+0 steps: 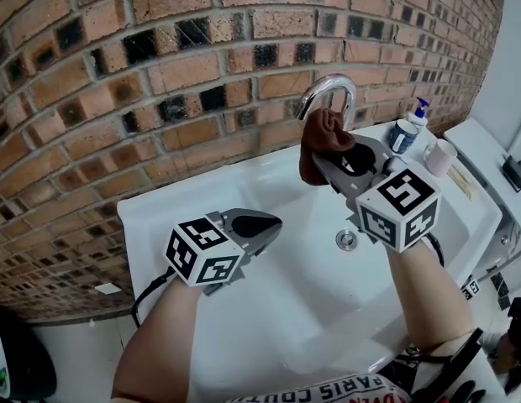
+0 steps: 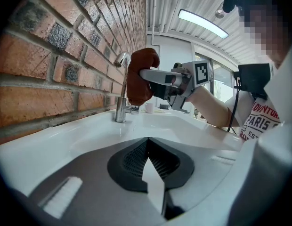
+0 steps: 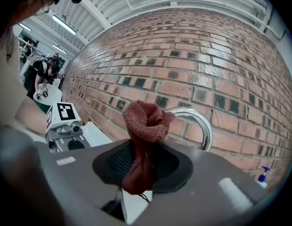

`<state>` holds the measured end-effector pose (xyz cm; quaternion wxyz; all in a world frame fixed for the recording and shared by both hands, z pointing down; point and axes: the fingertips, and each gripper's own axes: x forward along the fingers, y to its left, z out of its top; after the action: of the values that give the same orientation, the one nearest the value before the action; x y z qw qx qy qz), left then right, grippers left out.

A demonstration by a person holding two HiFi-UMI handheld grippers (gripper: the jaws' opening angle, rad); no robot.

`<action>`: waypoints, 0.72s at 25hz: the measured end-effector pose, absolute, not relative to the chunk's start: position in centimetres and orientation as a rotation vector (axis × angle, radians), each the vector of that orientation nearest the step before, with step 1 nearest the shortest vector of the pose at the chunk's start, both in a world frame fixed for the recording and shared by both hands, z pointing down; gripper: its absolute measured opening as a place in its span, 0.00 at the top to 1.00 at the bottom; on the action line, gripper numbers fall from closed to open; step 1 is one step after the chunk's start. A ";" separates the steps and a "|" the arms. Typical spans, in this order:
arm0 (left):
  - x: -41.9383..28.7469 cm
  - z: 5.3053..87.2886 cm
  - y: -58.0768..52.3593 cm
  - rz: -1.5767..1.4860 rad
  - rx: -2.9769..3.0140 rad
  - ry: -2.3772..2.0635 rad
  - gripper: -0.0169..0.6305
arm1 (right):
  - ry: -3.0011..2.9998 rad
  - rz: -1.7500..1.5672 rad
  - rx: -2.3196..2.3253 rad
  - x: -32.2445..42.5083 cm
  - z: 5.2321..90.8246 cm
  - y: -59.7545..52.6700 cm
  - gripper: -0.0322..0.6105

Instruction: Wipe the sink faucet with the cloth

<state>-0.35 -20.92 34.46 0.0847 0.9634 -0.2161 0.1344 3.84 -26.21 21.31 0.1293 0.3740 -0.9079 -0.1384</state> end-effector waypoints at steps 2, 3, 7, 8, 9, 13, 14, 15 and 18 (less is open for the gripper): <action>-0.4 34.5 -20.8 0.405 2.872 -0.642 0.96 | -2.685 -0.324 1.054 3.4 22.0 -24.9 0.80; -0.4 34.5 -20.8 0.405 2.872 -0.642 0.96 | -2.706 -0.283 1.034 3.1 22.6 -24.4 0.80; -0.4 34.4 -20.8 0.399 2.875 -0.643 0.96 | -2.722 -0.154 0.947 2.2 25.9 -23.4 0.80; -0.3 34.4 -20.8 0.399 2.876 -0.642 0.96 | -2.719 -0.131 0.937 2.1 26.8 -23.4 0.80; -0.4 34.3 -20.9 0.399 2.876 -0.641 0.96 | -2.717 -0.109 0.927 2.1 27.5 -23.5 0.80; -0.3 34.4 -20.8 0.400 2.877 -0.636 0.96 | -2.690 -0.040 0.835 1.9 30.9 -23.5 0.80; -0.3 34.4 -20.8 0.402 2.878 -0.633 0.96 | -2.675 -0.041 0.808 1.9 31.6 -23.3 0.80; -0.3 34.4 -20.9 0.403 2.878 -0.632 0.96 | -2.665 -0.046 0.783 1.8 32.3 -23.2 0.80; -0.6 34.4 -21.0 0.401 2.876 -0.646 0.96 | -2.674 0.002 0.711 1.5 33.6 -23.1 0.80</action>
<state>-0.63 -20.96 34.43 0.0831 0.9635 -0.2163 0.1342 1.50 -23.10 33.55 0.1864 0.2524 -0.9495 0.0007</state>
